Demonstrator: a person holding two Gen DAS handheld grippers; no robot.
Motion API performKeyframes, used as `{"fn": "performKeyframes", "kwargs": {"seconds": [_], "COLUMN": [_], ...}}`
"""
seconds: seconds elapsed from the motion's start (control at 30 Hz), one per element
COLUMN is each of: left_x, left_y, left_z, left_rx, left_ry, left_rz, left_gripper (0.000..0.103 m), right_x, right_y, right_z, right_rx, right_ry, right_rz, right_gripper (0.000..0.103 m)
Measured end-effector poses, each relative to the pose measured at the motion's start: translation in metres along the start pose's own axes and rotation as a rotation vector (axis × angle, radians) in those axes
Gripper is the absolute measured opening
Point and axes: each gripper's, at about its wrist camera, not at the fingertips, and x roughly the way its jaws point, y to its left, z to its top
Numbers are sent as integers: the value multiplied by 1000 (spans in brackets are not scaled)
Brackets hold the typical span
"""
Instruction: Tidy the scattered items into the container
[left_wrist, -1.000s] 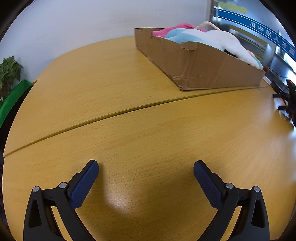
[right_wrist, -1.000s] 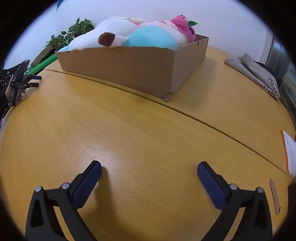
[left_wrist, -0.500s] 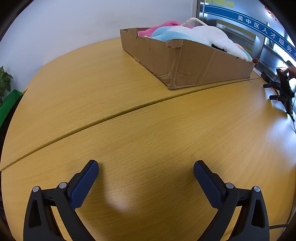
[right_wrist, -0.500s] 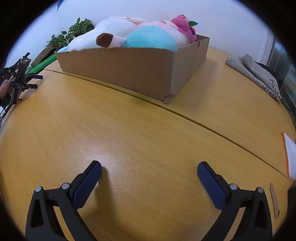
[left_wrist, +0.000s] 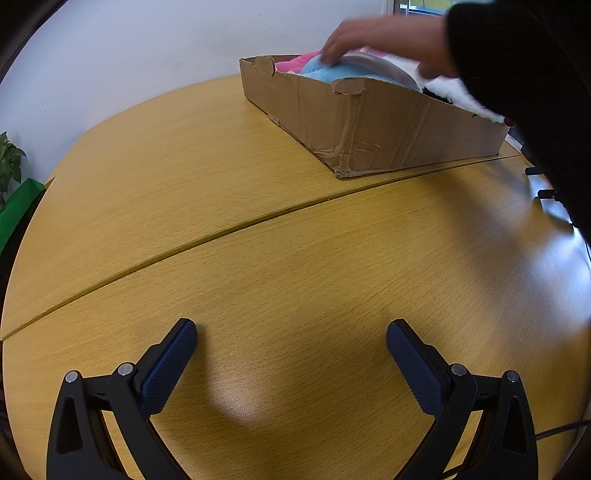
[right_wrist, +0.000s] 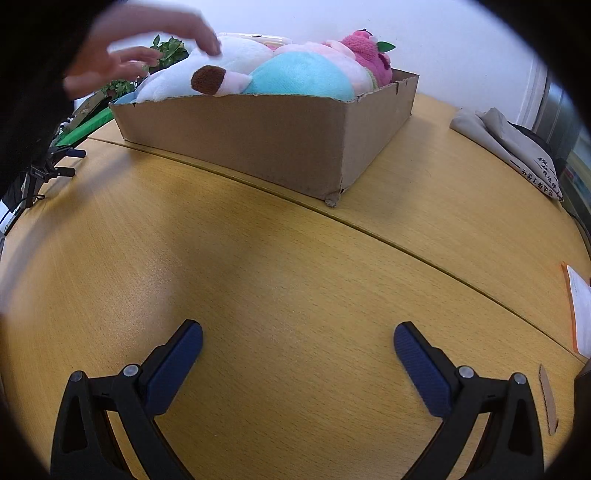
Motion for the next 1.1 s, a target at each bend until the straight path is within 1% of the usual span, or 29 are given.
{"fn": "performKeyframes", "kwargs": {"seconds": [0.43,0.53,1.1], "left_x": [-1,-3,-2], "left_y": [3,-5,-5], "left_z": [0,-3,-3], "left_rx": [2,-7,-8], "left_ry": [1,4,4], "left_rz": [-1,7,7], "left_gripper": [103,103,103], "right_x": [-1,-1,-1], "right_y": [1,1,2], "right_z": [-2,-2,-4], "right_rx": [0,0,-1], "right_ry": [0,0,0], "right_rz": [1,2,1], "right_gripper": [103,103,103]}}
